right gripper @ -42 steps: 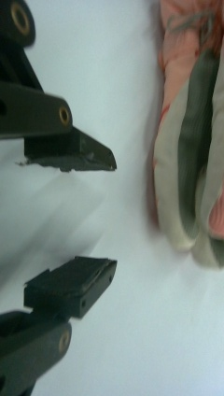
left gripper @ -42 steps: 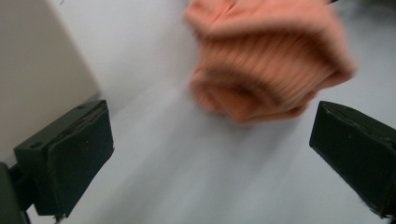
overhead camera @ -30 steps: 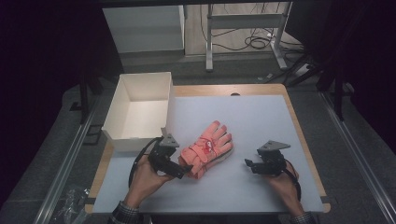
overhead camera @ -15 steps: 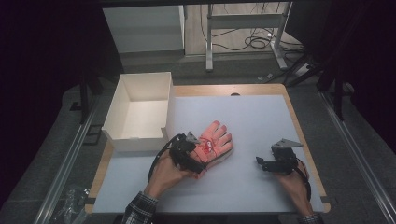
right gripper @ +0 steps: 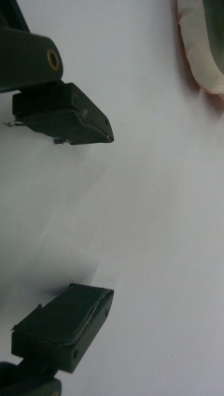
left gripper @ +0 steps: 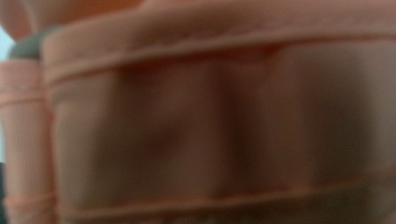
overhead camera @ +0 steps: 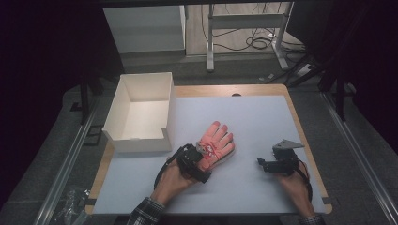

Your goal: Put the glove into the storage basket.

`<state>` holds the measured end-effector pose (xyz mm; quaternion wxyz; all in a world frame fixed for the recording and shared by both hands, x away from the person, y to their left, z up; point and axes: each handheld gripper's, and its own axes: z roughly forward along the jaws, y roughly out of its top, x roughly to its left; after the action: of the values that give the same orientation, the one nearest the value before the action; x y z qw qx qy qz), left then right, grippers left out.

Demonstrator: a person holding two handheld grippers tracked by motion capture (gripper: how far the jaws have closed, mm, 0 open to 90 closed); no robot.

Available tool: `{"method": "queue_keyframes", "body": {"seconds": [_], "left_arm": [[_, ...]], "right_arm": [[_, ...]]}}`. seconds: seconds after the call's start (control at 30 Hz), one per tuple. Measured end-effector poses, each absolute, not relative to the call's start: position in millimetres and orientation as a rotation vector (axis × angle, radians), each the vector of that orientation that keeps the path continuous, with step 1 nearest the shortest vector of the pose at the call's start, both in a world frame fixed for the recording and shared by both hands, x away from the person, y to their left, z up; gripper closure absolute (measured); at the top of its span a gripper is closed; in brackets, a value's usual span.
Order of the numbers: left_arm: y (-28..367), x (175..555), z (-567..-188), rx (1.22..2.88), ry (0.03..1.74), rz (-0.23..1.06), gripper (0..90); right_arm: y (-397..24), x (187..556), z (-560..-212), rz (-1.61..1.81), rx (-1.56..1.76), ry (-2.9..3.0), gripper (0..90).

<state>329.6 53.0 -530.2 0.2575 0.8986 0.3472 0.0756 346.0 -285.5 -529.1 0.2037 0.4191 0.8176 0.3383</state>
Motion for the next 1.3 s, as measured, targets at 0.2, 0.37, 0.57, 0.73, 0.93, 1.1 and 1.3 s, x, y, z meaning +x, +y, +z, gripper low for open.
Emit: {"method": "queue_keyframes", "body": {"seconds": [0.2, 0.37, 0.57, 0.73, 0.93, 1.1, 1.3], "left_arm": [[50.8, 327.2, -522.3, 2.449, 0.973, 0.199, 18.2], [52.9, 323.8, -516.8, 2.449, 0.924, 0.211, 36.1], [57.7, 327.9, -510.4, 2.440, 0.903, 0.165, 42.5], [55.9, 335.4, -503.0, 2.413, 0.906, 0.146, 44.2], [50.5, 345.2, -490.2, 2.406, 0.925, 0.179, 44.0], [52.3, 353.8, -479.6, 2.392, 0.943, 0.181, 43.8], [57.1, 365.8, -466.5, 2.356, 0.984, 0.170, 43.7]], "right_arm": [[-285.0, 345.9, -529.5, 0.941, 1.167, 2.277, 20.4], [-284.9, 345.8, -529.6, 0.941, 1.167, 2.276, 20.4], [-285.0, 345.8, -529.7, 0.942, 1.167, 2.276, 20.4], [-285.1, 345.8, -529.8, 0.944, 1.167, 2.276, 20.3], [-285.2, 345.7, -529.9, 0.946, 1.168, 2.274, 20.4], [-285.2, 345.7, -530.1, 0.946, 1.167, 2.273, 20.4], [-285.3, 345.7, -530.1, 0.946, 1.166, 2.274, 20.3]]}}
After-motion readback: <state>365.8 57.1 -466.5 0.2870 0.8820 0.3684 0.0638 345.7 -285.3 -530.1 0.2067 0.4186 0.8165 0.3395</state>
